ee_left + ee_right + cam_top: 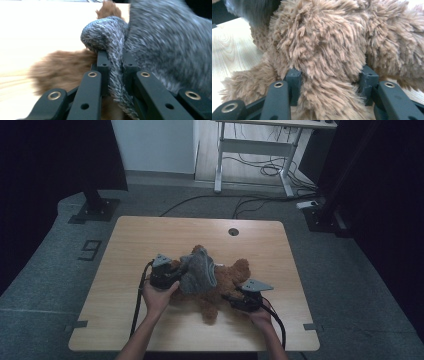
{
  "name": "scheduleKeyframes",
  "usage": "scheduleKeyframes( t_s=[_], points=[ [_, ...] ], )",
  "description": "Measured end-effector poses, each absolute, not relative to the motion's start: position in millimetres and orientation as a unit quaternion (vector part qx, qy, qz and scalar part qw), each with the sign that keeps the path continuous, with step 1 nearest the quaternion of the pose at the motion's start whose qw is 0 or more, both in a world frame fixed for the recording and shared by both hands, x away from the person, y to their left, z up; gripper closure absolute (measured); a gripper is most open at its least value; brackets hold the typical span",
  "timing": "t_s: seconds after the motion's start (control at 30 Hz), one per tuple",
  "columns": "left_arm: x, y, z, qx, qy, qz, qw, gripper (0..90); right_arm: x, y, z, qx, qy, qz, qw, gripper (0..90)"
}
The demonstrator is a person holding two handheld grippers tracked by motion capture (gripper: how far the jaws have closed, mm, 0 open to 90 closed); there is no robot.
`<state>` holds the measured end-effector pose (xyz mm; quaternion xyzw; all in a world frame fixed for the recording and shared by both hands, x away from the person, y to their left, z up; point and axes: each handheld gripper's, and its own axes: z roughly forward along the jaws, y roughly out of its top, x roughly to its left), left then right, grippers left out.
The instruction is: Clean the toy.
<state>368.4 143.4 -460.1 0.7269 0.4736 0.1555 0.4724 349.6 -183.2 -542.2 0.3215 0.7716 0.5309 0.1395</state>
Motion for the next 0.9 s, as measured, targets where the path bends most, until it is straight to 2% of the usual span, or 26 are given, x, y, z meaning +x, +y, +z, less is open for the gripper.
scheduleKeyframes(
  t_s=[0.2,0.27,0.4,0.53,0.67,0.9],
  points=[
    [372,181,-477,0.717,0.516,0.167,0.437,80.5,351,-185,-543,0.326,0.767,0.536,0.134,50.4],
    [371,193,-491,0.712,0.533,0.153,0.431,80.4,351,-184,-543,0.326,0.767,0.536,0.134,50.4],
    [369,197,-514,0.73,0.539,0.158,0.389,80.5,352,-185,-544,0.33,0.765,0.537,0.132,50.6],
    [368,197,-533,0.73,0.547,0.132,0.389,80.5,352,-185,-544,0.332,0.763,0.539,0.129,50.6],
    [365,194,-518,0.734,0.535,0.144,0.393,80.5,353,-186,-545,0.334,0.761,0.542,0.127,50.8],
    [350,175,-446,0.734,0.47,0.188,0.453,80.5,355,-191,-546,0.345,0.753,0.547,0.117,51.1]
  ],
)
